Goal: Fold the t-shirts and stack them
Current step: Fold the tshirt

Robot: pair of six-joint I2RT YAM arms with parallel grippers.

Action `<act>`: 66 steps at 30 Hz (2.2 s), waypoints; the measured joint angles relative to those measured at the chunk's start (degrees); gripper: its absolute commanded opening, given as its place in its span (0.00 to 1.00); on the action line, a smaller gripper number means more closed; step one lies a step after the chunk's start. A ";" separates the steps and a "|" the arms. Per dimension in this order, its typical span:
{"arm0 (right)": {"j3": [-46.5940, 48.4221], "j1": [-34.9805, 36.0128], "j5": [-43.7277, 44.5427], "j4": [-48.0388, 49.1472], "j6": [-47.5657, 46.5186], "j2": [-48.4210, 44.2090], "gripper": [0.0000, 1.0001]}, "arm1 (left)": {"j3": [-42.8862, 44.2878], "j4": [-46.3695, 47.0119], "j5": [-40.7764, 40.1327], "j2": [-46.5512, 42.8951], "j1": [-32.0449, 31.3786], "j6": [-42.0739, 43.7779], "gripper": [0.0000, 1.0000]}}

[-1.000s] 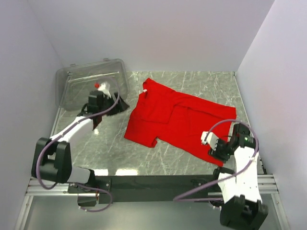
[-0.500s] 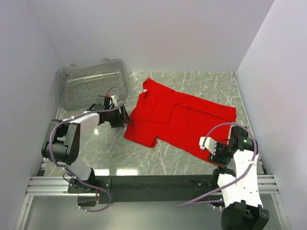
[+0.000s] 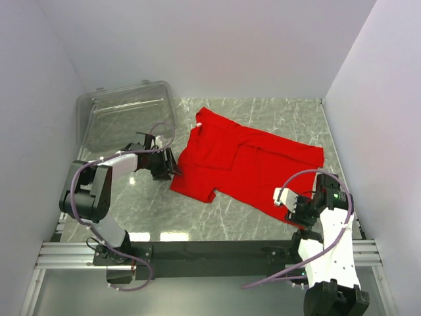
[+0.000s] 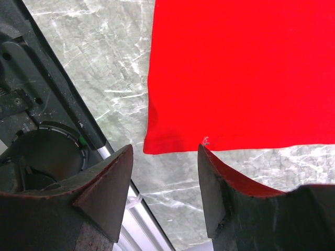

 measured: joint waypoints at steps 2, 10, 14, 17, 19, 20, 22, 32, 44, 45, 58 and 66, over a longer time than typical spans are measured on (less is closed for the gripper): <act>0.00 0.57 0.15 0.11 0.31 0.04 0.59 | 1.07 -0.11 0.35 1.11 0.00 -0.02 0.65; 0.00 3.06 1.18 0.81 2.78 0.63 0.59 | 9.03 -0.13 0.26 7.87 -0.07 1.01 0.60; 0.00 3.17 1.36 0.85 3.48 0.59 0.59 | 10.03 -0.85 0.07 8.68 -0.33 2.19 0.54; 0.00 3.37 1.64 0.85 3.65 0.59 0.59 | 10.03 -1.73 -0.31 8.68 -0.48 2.82 0.49; 0.00 3.41 1.90 0.83 3.65 0.57 0.59 | 10.03 -2.19 -0.48 8.68 -0.55 3.37 0.48; 0.00 3.41 2.08 0.85 3.65 0.57 0.59 | 10.03 -2.51 -0.50 8.68 -0.57 3.50 0.48; 0.00 3.41 2.27 0.81 3.65 0.59 0.59 | 10.03 -2.89 -0.50 8.68 -0.72 3.69 0.48; 0.00 3.41 2.78 0.81 3.63 1.40 0.59 | 10.34 -2.62 -0.74 9.38 -1.99 3.58 0.32; 0.07 3.50 5.03 1.51 4.22 3.69 0.59 | 8.46 -0.11 -1.86 8.11 -2.12 2.93 0.01; 0.07 3.61 5.33 1.73 4.31 3.89 0.59 | 8.13 0.15 -1.84 7.69 -2.12 2.60 0.01; -1.92 14.03 12.44 8.55 10.40 8.31 0.61 | 7.02 5.42 -1.20 3.37 -0.81 -2.67 0.01; -1.79 19.37 15.10 11.08 15.39 14.80 0.64 | 7.02 6.14 0.09 3.37 -0.66 -2.89 0.01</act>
